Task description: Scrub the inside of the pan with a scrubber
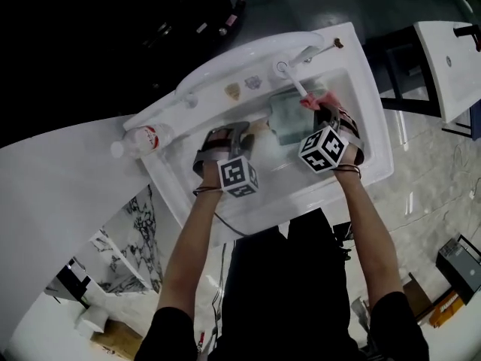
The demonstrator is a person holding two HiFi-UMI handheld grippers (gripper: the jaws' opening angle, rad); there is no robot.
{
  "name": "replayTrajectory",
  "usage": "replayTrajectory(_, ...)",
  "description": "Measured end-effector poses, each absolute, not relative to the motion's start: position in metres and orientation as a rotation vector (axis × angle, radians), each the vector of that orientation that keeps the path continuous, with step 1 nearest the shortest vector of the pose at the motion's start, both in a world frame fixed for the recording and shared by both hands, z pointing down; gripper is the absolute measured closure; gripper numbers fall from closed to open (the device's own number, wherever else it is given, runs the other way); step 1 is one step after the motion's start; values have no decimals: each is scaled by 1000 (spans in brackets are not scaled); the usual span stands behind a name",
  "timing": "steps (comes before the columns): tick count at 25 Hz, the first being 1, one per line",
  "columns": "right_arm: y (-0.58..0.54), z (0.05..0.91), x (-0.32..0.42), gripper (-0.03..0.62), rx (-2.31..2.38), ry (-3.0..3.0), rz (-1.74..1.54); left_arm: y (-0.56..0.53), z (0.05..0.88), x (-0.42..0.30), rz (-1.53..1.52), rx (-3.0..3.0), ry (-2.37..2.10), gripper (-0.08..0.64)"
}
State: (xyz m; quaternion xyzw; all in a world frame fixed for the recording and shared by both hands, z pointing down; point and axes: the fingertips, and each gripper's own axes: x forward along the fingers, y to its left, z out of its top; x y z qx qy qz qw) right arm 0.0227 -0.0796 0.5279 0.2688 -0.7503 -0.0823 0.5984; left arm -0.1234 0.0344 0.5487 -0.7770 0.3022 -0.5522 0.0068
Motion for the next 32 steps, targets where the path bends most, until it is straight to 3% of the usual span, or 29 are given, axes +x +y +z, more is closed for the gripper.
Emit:
replayTrajectory(9, -36, 480, 15, 541, 580, -1790, -283, 63, 500, -115, -1646, -2449, 1080, 435)
replayTrajectory(13, -18, 462, 16, 541, 542, -1838, -304, 72, 472, -105, -1599, -2449, 1181, 492)
replayTrajectory(21, 14, 417, 31, 541, 477, -2024, -275, 89, 414, -66, -1504, -2452, 1449, 517)
replayTrajectory(32, 46, 309, 93, 541, 446, -2432, 115, 120, 305, 0, -1036, -2496, 1985, 518)
